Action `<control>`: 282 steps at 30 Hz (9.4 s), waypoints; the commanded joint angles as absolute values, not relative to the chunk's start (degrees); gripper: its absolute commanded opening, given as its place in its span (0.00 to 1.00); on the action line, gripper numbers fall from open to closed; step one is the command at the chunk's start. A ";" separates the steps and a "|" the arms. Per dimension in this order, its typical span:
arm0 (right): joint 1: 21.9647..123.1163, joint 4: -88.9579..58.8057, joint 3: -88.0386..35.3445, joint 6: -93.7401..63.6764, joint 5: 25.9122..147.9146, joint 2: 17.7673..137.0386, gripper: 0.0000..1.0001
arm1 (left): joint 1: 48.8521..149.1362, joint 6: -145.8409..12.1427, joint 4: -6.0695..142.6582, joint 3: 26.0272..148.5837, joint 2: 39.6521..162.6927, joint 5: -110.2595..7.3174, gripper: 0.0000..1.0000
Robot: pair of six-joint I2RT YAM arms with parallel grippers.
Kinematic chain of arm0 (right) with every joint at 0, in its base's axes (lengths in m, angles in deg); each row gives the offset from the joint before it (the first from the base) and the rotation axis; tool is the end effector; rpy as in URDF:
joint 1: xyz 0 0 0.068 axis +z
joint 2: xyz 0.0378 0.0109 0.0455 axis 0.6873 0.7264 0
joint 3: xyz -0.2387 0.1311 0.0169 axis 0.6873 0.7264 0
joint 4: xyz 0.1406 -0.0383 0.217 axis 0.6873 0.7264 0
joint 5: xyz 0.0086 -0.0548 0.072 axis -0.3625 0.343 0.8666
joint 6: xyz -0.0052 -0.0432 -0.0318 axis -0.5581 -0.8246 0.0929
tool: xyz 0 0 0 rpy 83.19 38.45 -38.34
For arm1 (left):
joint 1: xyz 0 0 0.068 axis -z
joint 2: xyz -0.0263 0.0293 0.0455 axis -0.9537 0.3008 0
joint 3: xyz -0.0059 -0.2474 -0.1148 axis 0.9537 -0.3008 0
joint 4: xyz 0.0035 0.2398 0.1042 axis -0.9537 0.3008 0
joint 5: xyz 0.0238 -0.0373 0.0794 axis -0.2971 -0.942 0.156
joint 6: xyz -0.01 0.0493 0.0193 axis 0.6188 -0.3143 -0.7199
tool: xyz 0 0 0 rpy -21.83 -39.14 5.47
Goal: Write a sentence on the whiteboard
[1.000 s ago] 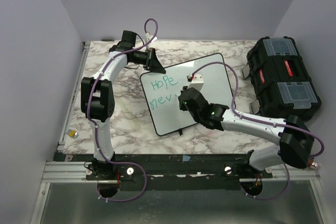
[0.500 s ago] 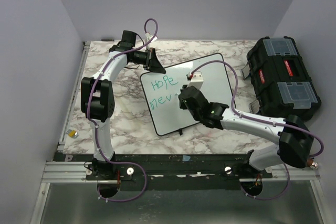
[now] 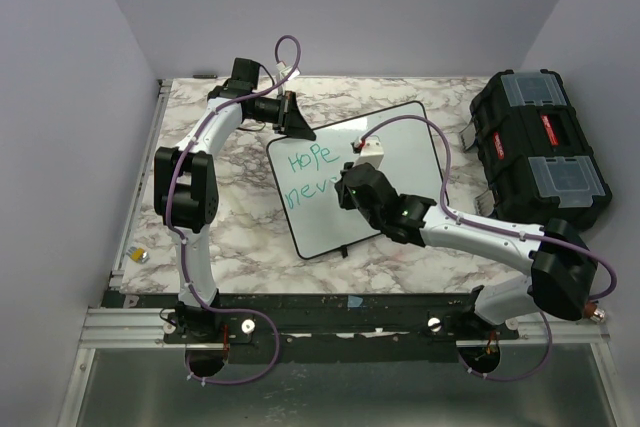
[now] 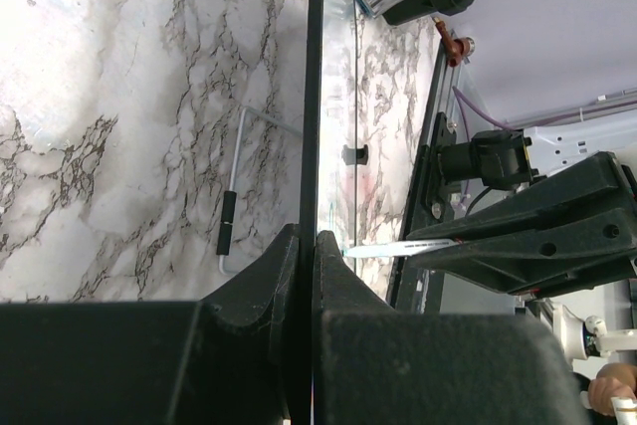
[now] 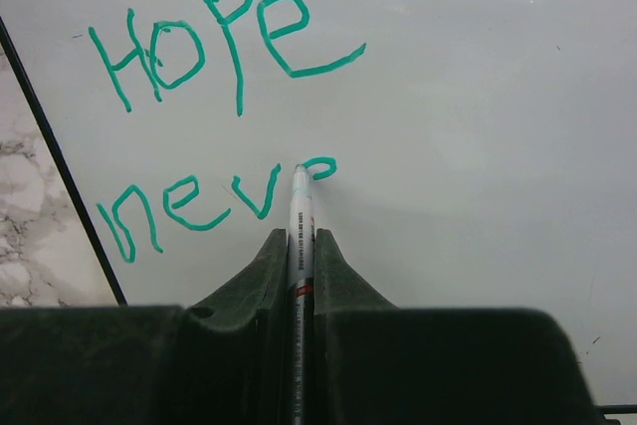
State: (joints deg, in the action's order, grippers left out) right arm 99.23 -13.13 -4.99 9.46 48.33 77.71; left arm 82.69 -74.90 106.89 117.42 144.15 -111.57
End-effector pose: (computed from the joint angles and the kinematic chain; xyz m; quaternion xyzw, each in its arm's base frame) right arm 0.1930 0.2515 0.2647 -0.0458 0.8427 0.1667 0.5099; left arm 0.4375 -0.1123 0.2663 0.2254 0.7718 -0.5600 0.1998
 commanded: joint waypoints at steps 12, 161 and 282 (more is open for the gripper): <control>98.96 -10.20 -0.21 11.16 48.77 74.97 0.01 | 82.68 -77.73 104.24 118.23 142.15 -107.37 0.00; 96.42 -10.66 -4.16 4.22 48.47 64.97 0.01 | 82.95 -76.76 103.49 118.14 142.63 -107.07 0.00; 114.15 -12.77 3.21 10.21 59.71 77.12 0.01 | 81.02 -71.12 93.79 112.78 139.41 -102.26 0.00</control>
